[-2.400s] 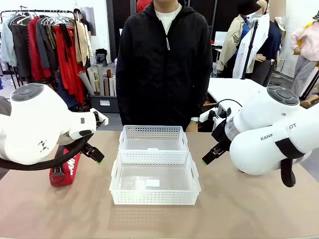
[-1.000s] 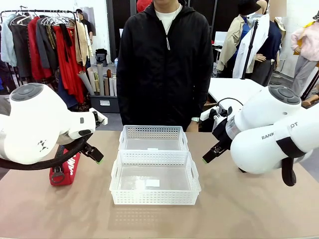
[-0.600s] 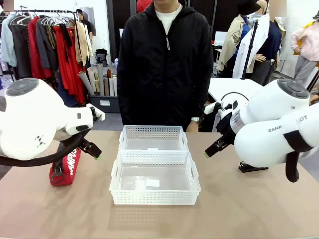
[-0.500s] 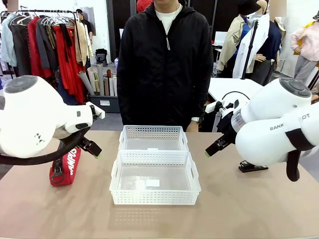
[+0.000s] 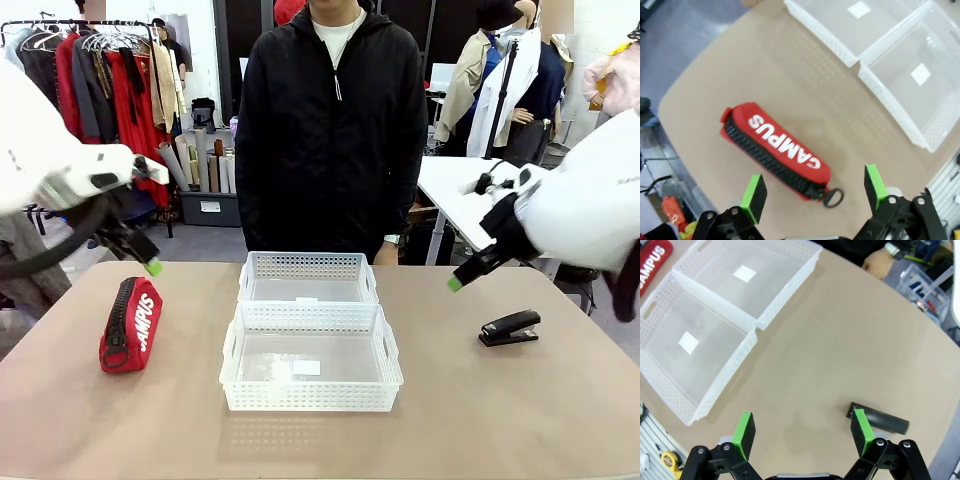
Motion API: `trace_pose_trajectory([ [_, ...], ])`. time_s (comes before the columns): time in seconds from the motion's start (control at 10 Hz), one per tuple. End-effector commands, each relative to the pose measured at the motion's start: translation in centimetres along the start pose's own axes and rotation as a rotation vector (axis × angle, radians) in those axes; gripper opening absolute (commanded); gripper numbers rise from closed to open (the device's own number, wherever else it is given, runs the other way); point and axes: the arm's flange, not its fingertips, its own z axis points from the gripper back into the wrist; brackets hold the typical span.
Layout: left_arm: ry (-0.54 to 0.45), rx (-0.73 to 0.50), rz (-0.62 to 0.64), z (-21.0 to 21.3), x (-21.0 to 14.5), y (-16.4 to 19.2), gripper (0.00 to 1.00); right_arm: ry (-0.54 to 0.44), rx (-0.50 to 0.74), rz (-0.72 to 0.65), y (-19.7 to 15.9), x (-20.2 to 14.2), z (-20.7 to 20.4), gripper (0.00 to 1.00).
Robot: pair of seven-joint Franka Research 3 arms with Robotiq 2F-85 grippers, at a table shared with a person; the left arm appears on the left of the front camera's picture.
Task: Distribute items into two baskets.
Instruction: Pick up the Pencil pouch that the person points to.
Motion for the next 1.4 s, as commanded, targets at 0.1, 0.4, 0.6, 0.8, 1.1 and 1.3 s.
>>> trace_pose_trajectory([
  [0.1, -0.073, -0.078, 0.022, 3.7, -0.6, 3.8, 1.00, -0.081, 0.103, -0.052, -4.9, -0.4, 5.3, 1.00],
  [0.4, -0.181, -0.173, 0.090, 6.8, -1.6, 7.1, 1.00, -0.168, 0.154, -0.156, -9.1, -1.7, 9.5, 1.00],
  [0.6, -0.236, -0.214, 0.081, 8.4, -2.5, 8.7, 1.00, -0.226, 0.199, -0.187, -10.6, -2.5, 11.5, 1.00],
  [0.8, -0.271, -0.241, 0.077, 9.5, -3.9, 9.7, 1.00, -0.268, 0.241, -0.191, -11.3, -3.3, 13.0, 1.00],
  [1.1, -0.282, -0.245, 0.058, 10.3, -6.1, 10.2, 1.00, -0.309, 0.247, -0.214, -12.2, -4.9, 14.3, 1.00],
  [1.3, -0.292, -0.241, 0.046, 10.6, -6.8, 10.1, 1.00, -0.317, 0.251, -0.227, -12.6, -5.3, 14.7, 1.00],
])
